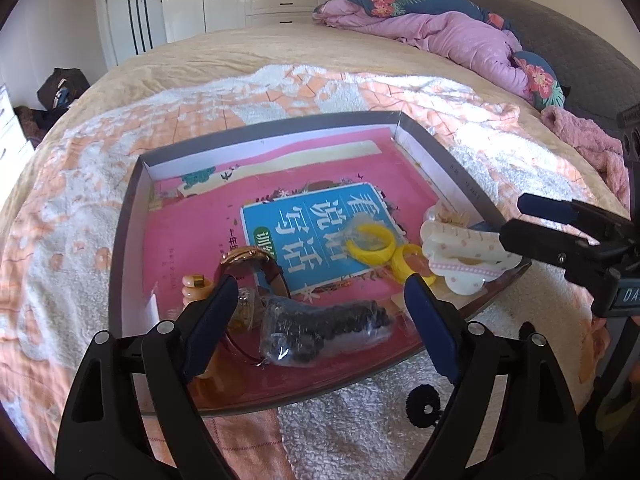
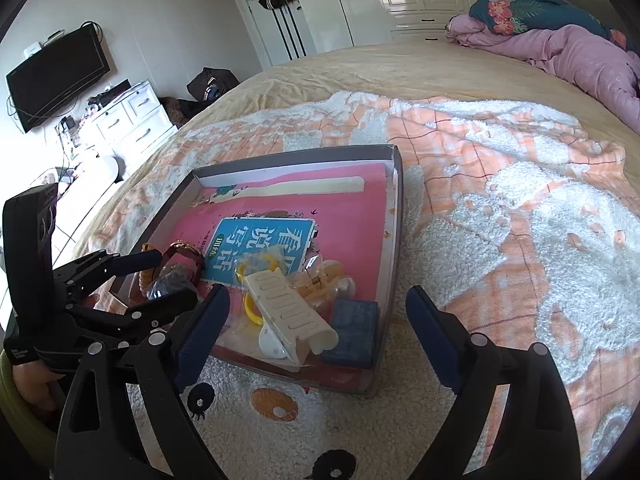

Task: Organize jewelry
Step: 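Open both grippers to release the hair clip and beads bag in the box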

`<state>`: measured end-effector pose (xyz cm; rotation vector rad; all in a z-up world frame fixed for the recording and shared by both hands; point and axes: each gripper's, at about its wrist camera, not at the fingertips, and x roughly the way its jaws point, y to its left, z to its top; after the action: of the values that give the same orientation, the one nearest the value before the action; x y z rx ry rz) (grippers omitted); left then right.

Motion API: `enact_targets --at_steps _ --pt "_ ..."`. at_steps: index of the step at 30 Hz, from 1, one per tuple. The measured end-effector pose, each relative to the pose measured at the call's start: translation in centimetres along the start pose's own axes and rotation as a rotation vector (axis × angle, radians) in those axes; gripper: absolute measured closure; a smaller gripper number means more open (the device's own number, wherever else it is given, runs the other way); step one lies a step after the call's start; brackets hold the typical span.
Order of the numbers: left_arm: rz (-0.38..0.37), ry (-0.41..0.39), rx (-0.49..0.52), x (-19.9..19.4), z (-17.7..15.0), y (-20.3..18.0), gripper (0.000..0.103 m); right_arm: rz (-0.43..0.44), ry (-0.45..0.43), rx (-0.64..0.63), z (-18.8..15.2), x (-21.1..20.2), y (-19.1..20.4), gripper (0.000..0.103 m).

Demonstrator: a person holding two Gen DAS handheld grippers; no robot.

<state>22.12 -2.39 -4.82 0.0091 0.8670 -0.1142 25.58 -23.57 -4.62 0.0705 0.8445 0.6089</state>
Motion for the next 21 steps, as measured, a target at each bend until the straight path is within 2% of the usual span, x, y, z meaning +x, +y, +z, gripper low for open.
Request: enact_targets --at_steps 8,12,21 --pt "0.011 -0.023 0.003 -2.0 0.2 -0.4 0.019 -0.008 -0.041 0.012 -0.1 -2.0 0.5 0.006" --pt "0.025 -0.04 0.006 -3.2 0.3 -0.6 0.01 -0.007 -0.058 0.001 -0.1 -3.1 1.1 0.005" --pt "0.048 -0.057 0.008 -5.5 0.1 -0.7 0.009 -0.01 -0.079 -0.038 -0.4 -5.0 3.1 0.004"
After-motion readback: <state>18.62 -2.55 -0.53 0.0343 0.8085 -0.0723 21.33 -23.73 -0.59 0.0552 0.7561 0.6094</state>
